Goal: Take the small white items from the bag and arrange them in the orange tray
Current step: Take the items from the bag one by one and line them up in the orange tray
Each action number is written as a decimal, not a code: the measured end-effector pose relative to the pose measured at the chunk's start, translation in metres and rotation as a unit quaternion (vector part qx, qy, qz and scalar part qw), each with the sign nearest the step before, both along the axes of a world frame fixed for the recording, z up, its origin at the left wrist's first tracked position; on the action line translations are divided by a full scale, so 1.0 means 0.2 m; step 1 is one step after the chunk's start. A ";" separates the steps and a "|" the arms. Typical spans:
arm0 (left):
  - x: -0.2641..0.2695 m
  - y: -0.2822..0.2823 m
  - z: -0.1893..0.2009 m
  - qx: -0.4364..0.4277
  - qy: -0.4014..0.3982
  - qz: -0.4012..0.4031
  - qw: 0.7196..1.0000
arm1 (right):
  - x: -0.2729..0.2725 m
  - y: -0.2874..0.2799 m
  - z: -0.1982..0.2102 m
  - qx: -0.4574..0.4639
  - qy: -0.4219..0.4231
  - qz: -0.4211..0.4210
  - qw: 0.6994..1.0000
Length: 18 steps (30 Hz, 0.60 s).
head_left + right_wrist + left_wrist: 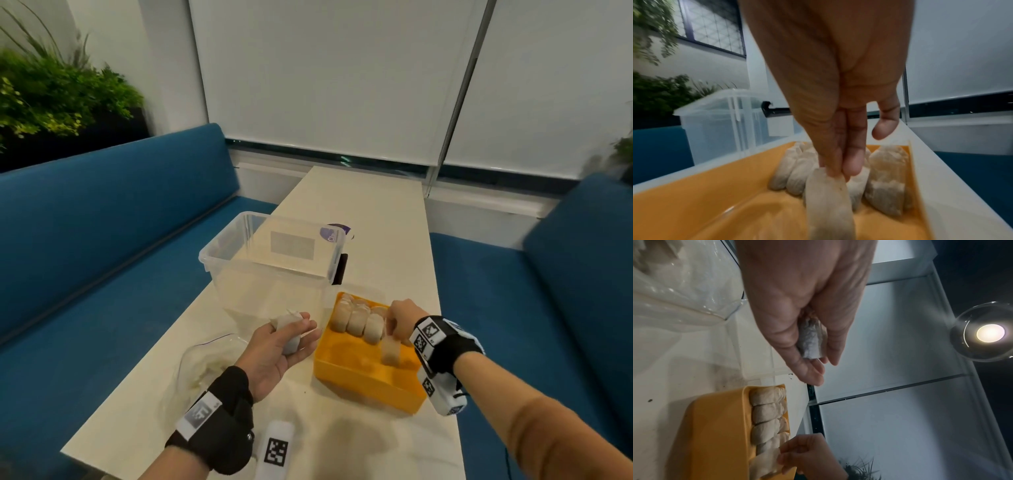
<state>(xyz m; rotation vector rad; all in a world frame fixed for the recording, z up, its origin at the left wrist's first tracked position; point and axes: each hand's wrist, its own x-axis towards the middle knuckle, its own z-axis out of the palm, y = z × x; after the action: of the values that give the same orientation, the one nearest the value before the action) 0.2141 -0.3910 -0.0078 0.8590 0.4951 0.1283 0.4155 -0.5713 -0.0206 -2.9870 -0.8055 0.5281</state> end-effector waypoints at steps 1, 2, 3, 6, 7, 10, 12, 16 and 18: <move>-0.01 0.00 0.00 0.002 0.001 0.002 1.000 | 0.01 0.01 -0.01 -0.001 -0.010 -0.009 1.000; -0.01 0.00 -0.01 0.004 0.000 0.005 1.000 | 0.02 0.01 -0.01 -0.002 -0.023 -0.018 1.000; -0.02 0.00 -0.01 0.007 -0.001 0.008 1.000 | 0.03 0.02 -0.02 -0.005 -0.035 -0.024 0.999; -0.05 0.01 -0.02 0.015 0.005 0.016 1.000 | 0.07 0.04 -0.02 -0.024 -0.054 -0.028 0.998; -0.05 0.01 -0.03 0.017 0.009 0.019 1.000 | 0.08 0.04 -0.02 -0.026 -0.059 -0.026 0.998; -0.06 0.01 -0.04 0.021 0.016 0.017 0.999 | 0.08 0.04 0.00 -0.025 -0.082 -0.021 0.996; -0.06 0.01 -0.03 0.025 0.016 0.003 1.000 | 0.07 0.04 0.05 -0.002 -0.104 -0.021 0.994; -0.04 -0.02 0.00 0.031 0.008 -0.053 0.998 | -0.05 0.07 0.21 0.114 -0.105 0.028 0.988; -0.02 -0.04 0.02 0.038 0.001 -0.085 0.996 | -0.17 0.09 0.31 0.193 -0.060 0.082 0.976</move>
<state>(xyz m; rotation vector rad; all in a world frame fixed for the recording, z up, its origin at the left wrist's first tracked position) 0.2093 -0.3982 -0.0029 0.9712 0.4198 -0.0094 0.3815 -0.5524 0.0423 -2.6278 -1.0346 0.1661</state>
